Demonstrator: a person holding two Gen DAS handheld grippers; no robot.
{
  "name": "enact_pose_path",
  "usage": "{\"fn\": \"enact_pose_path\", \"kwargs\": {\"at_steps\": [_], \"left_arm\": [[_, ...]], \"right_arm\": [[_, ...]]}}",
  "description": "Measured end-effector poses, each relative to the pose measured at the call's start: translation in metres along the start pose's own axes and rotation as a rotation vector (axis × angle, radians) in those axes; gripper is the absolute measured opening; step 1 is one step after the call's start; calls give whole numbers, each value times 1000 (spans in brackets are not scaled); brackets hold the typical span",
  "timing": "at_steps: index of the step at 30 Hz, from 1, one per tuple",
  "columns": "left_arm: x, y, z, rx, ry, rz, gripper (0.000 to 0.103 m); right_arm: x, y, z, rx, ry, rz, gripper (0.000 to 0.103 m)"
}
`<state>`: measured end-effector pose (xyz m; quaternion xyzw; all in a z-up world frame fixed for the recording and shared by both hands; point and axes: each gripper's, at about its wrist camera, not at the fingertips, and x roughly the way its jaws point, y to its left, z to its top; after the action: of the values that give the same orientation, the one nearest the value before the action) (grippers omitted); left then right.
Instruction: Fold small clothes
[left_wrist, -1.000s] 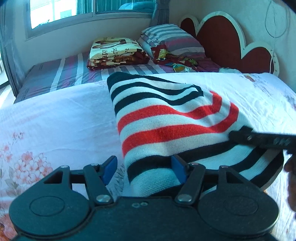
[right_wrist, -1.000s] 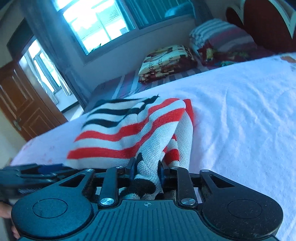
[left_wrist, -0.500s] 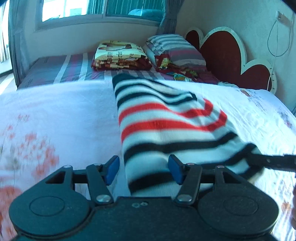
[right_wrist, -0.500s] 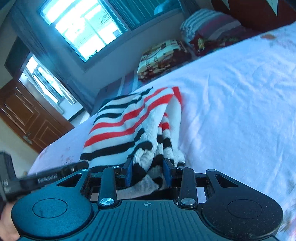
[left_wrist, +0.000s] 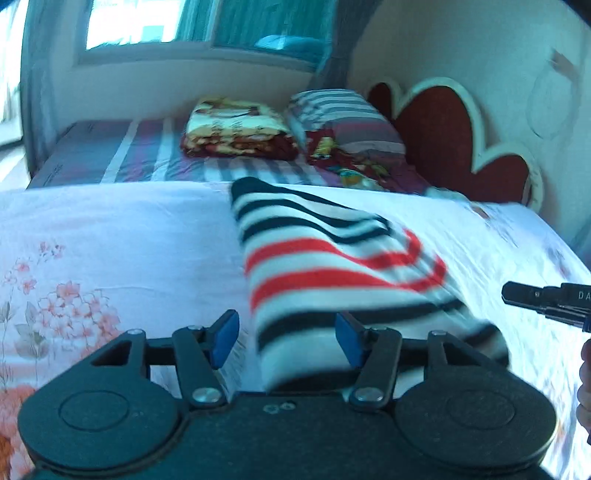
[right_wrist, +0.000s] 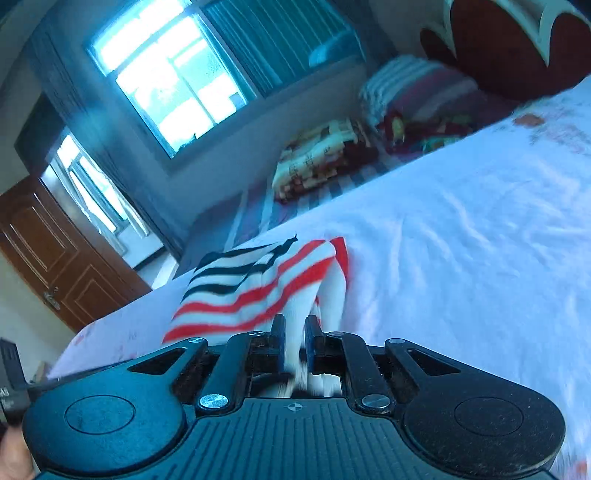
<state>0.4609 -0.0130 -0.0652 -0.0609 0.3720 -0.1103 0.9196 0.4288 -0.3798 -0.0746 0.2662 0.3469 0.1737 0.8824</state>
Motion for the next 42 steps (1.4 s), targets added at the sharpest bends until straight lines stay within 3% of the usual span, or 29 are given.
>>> {"fn": "enact_pose_path", "kwargs": {"at_steps": [3,5,9,12,16,18,19,21,23,26,28,29,30,31,33,36,39,42], "left_arm": [[23,13,7,-68,31,-9,55],[31,15,8,-100,38,-24,56],[38,11,5,-97,42,-20,56],[42,9,2,-112,52,-23,57],[44,4,3,-101,51,-8,57],[40,5,5,-103,29,-7,56],[39,6,6,-107,20,-7,56],[45,12,9,-149,23,-15,56],[50,16,9,-199,25,-24,57],[53,15,6,-209,34,-12,57],[52,16,6,-225,35,-16,56],[52,17,6,-234,37,-21,56],[52,18,5,-235,40,-21,56],[52,17,6,-228,42,-21,50],[49,10,8,-207,46,-28,41],[50,-11,14,-105,61,39,40],[63,-33,14,19,94,136,44],[66,-52,14,107,100,201,44]], "right_arm": [[41,-12,17,12,71,-12,10],[59,-17,24,5,73,-5,10],[90,-35,38,73,97,74,10],[100,-47,42,112,104,124,10],[94,-36,44,15,101,101,10],[82,-39,40,37,85,93,12],[81,-42,38,59,80,97,16],[80,-44,36,88,84,117,49],[81,-41,34,72,85,103,51],[88,-37,37,63,107,162,50],[98,-27,39,5,123,92,50],[103,-25,39,-9,130,69,44],[106,-23,39,-23,125,64,16],[106,-16,38,-73,106,67,8],[93,8,36,-256,18,18,7],[74,19,36,-367,-75,14,7],[113,1,23,-357,98,-87,7],[114,-7,16,-325,80,-111,8]]}}
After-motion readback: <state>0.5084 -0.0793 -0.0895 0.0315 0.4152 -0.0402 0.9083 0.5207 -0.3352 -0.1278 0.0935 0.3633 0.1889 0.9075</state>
